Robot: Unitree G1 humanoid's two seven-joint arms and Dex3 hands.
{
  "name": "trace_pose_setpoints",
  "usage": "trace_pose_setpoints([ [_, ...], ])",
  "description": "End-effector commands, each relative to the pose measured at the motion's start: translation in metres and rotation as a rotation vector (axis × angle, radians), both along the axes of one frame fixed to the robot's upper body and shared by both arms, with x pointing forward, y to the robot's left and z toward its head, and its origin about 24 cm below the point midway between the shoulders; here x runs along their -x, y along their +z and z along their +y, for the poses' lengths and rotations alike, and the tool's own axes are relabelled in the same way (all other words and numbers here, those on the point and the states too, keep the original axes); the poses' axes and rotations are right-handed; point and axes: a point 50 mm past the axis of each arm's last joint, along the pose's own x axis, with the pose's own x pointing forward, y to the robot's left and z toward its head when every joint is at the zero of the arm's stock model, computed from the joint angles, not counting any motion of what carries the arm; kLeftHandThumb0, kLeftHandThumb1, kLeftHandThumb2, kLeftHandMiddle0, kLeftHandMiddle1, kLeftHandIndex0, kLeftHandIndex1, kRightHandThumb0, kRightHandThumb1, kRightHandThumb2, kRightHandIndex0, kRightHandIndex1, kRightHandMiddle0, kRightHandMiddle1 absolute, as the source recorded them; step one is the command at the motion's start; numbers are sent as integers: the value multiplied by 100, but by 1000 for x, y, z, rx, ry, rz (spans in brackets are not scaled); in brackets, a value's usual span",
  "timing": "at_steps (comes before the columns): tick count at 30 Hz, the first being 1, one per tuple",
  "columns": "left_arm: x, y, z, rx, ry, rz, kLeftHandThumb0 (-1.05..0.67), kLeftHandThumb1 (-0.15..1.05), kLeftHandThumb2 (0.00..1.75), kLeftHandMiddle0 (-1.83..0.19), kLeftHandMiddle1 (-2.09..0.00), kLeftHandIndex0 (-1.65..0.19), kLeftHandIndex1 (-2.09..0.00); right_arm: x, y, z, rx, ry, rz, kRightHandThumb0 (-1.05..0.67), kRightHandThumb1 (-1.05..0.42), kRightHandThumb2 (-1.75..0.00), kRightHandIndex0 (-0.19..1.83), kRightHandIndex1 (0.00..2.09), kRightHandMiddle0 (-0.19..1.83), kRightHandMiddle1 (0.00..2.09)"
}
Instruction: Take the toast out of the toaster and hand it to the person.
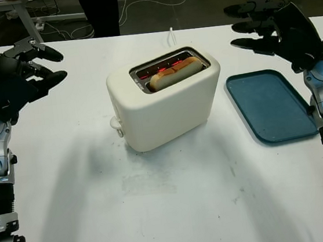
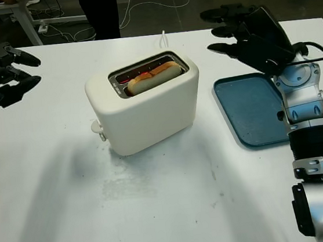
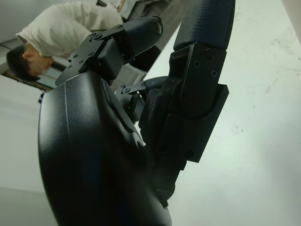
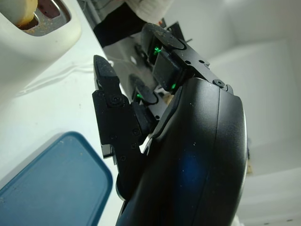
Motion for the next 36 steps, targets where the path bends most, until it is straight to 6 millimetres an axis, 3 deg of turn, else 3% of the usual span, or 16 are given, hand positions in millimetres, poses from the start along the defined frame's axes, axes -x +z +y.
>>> trace_pose_setpoints([
  [1,-1,3,-1,-19,-15,-16,-105,92,9,-50,-125,-43,-115,0,-3,1,-1,-2,6,-12,-92,-2,77,1,69,1],
  [23,-12,7,-18,-39,-50,-42,-105,92,10,-49,-134,-41,-128,-1,-8,2,32,10,27,-10,-92,-4,76,1,67,0],
  [36,-17,2,-20,-14,-64,-11,-105,92,6,-49,-135,-42,-125,-1,-8,3,38,21,23,-7,-92,-6,76,1,67,0],
])
